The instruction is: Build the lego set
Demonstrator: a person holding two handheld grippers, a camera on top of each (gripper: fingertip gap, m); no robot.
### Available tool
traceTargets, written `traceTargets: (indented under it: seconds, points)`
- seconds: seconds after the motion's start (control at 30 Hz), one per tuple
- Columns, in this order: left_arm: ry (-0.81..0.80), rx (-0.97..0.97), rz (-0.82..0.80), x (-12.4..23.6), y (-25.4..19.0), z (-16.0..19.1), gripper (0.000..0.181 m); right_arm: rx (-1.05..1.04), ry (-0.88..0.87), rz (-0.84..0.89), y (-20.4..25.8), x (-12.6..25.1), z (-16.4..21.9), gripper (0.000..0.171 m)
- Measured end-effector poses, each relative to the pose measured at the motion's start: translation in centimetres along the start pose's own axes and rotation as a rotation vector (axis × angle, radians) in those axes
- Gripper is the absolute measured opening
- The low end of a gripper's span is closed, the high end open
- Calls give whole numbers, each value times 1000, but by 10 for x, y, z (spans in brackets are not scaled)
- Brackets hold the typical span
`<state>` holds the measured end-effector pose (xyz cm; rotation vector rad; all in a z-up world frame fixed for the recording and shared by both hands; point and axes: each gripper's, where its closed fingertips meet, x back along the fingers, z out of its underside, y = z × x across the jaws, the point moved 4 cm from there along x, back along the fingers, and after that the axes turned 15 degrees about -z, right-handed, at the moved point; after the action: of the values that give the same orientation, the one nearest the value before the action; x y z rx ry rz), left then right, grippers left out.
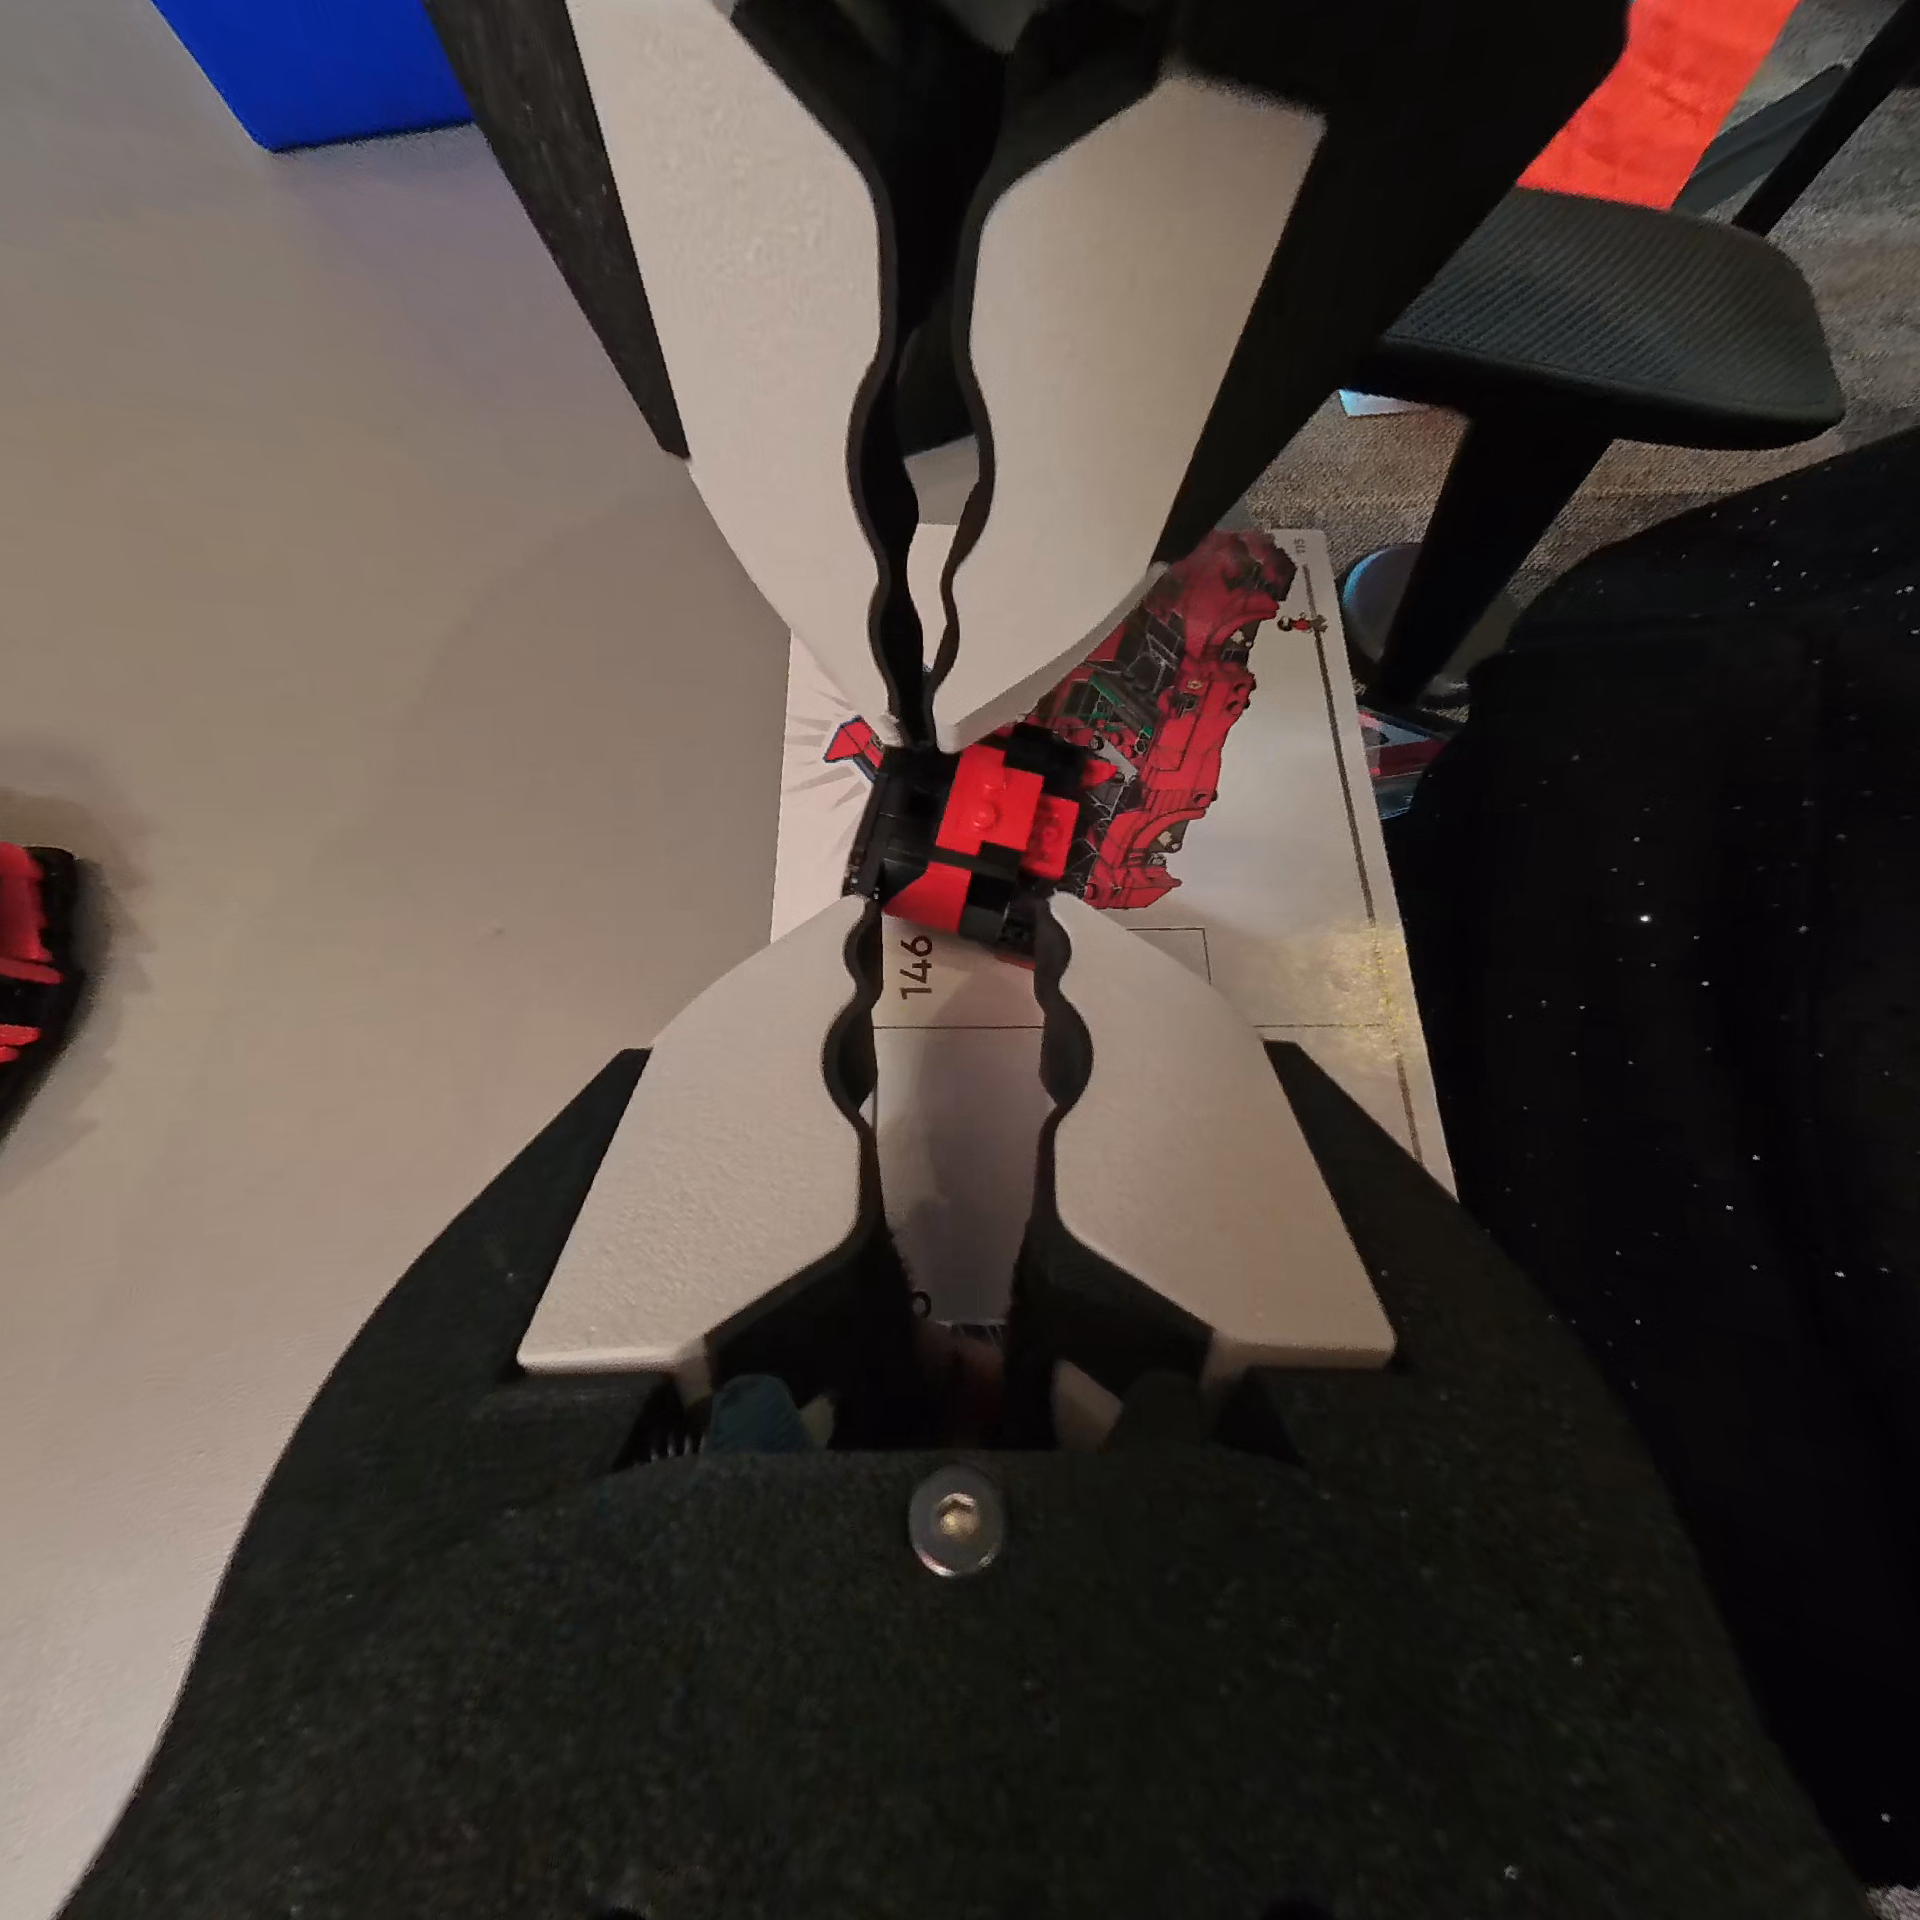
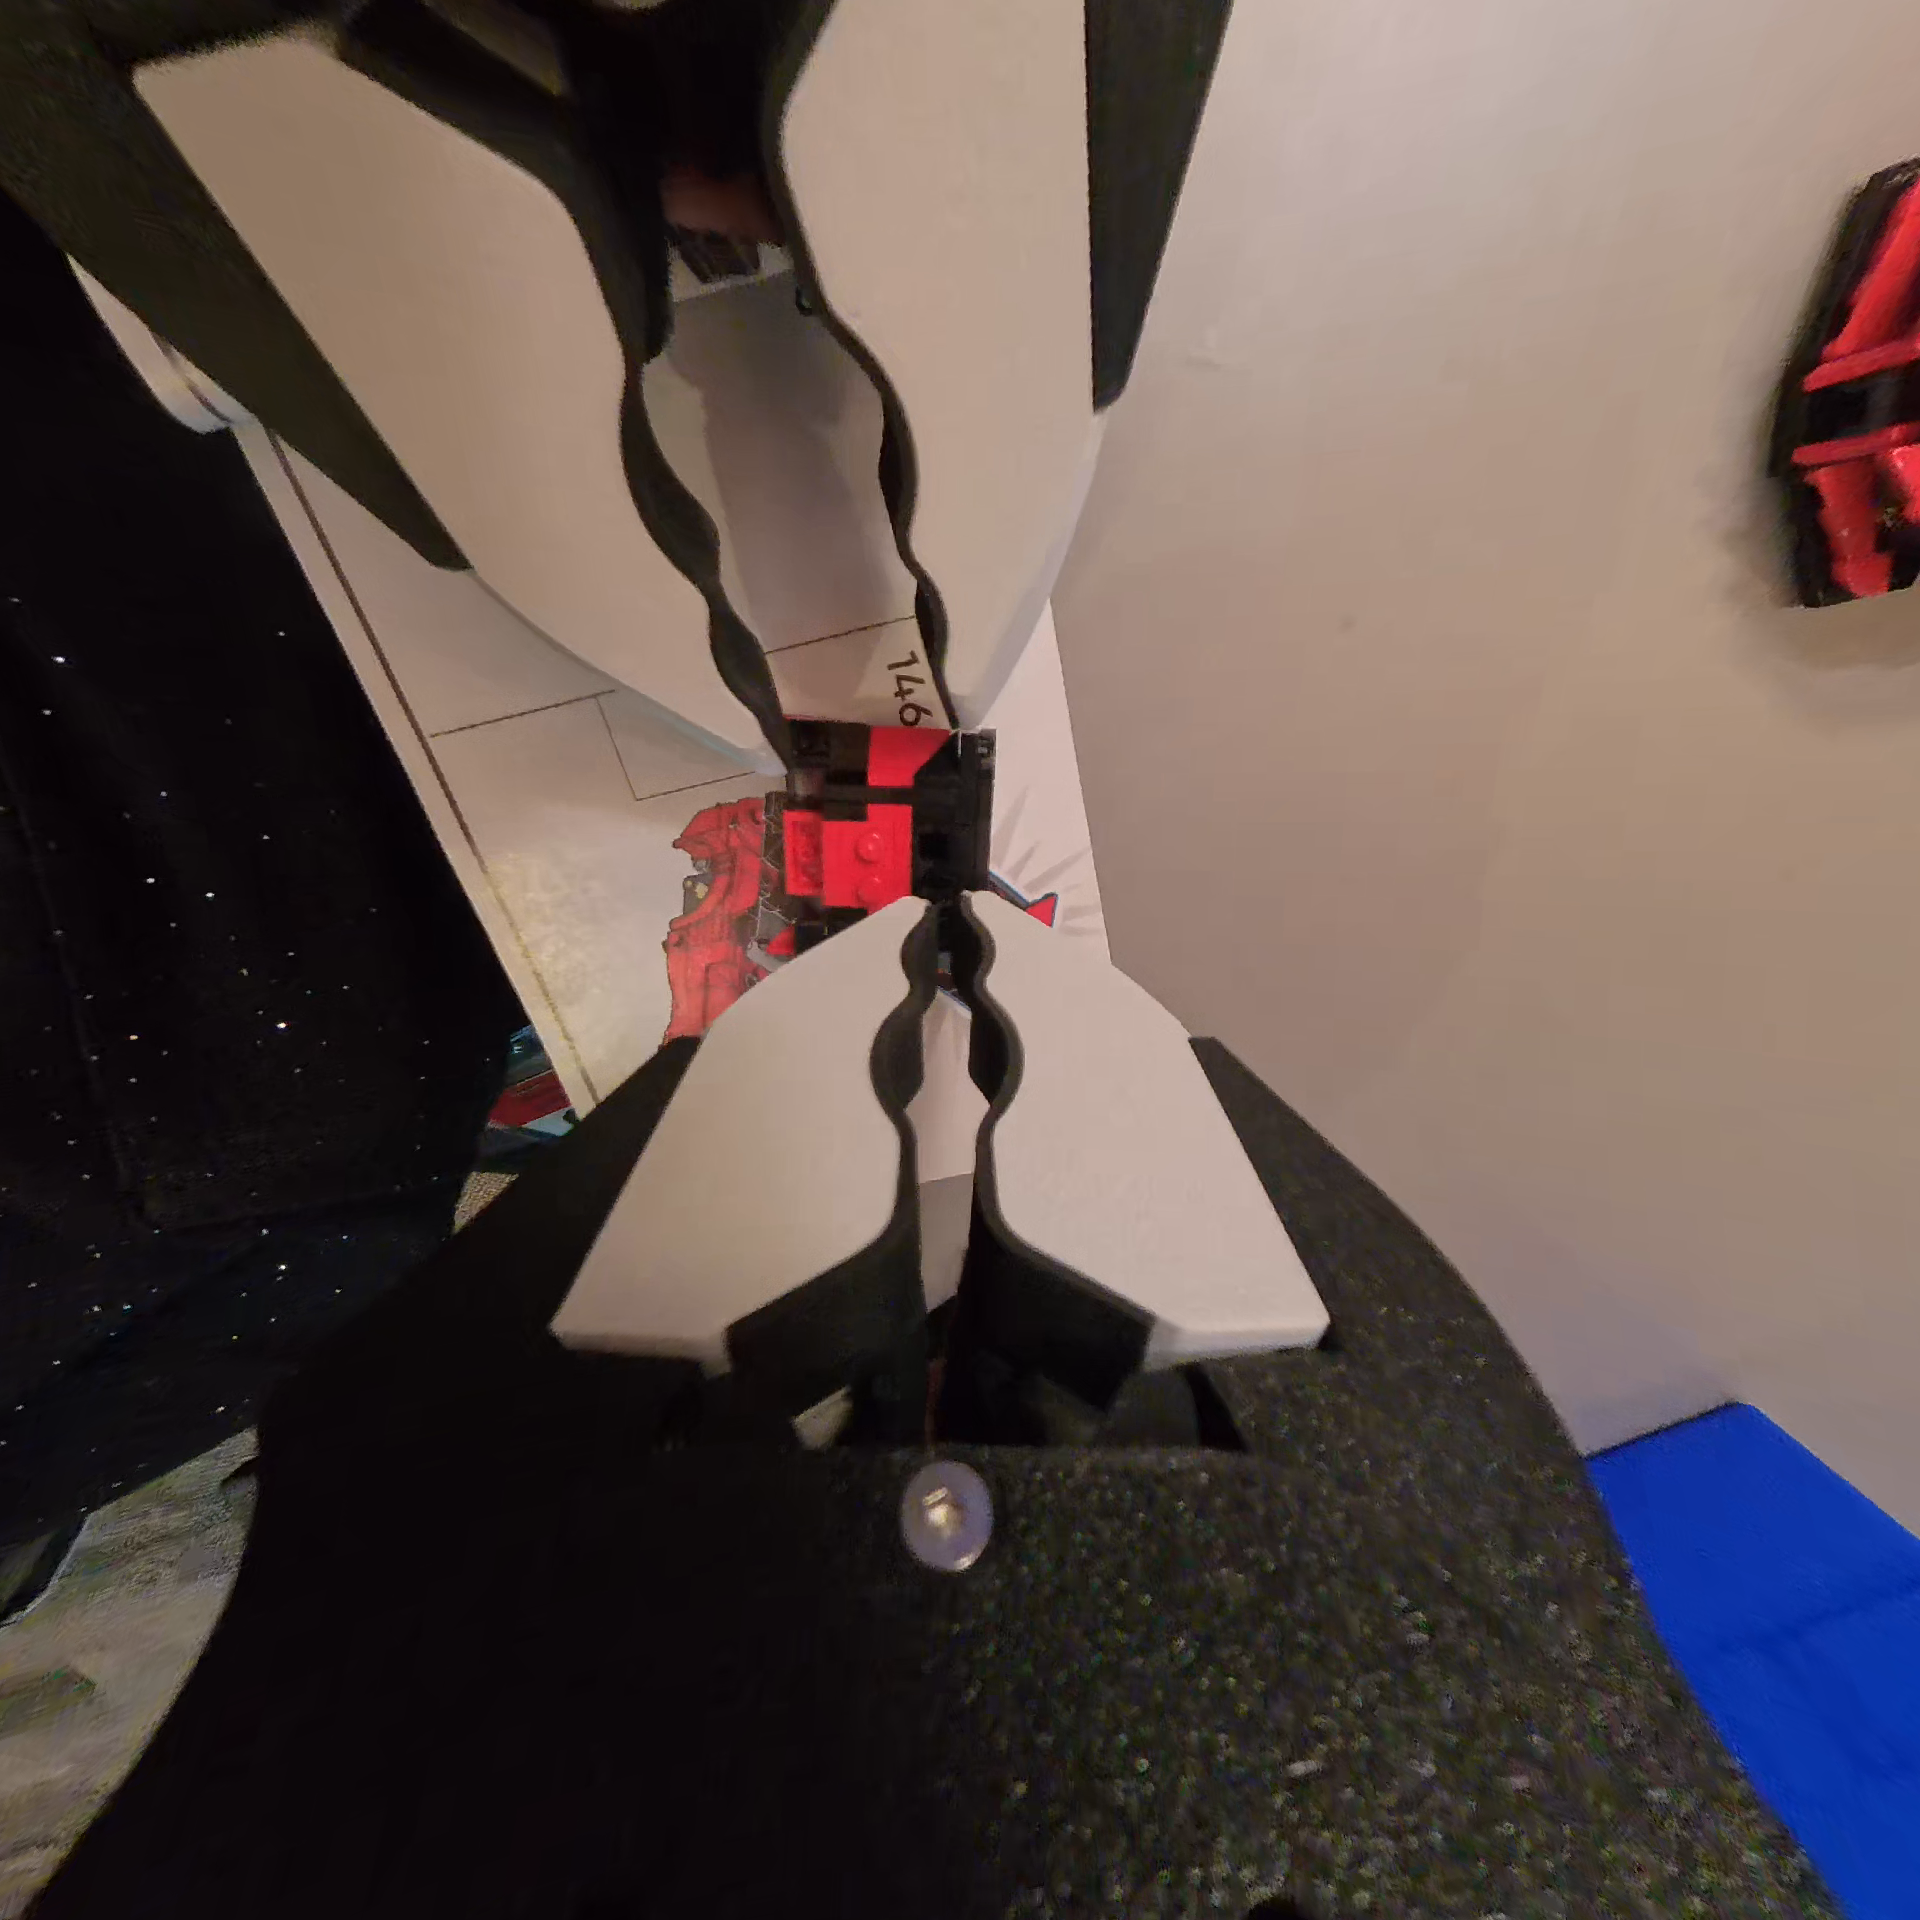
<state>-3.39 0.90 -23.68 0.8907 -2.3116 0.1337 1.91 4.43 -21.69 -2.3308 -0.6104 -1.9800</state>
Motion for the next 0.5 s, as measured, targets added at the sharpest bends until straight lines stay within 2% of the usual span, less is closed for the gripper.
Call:
traceTargets:
  seconds: [0.23,0.5]
  points:
    - [-63,94,60,12,6,-2,26,-16,54,18,2,-2,-1,3]
    - [-12,141,112,16,7,7,18,-28,86,24,3,-5,-3,3]
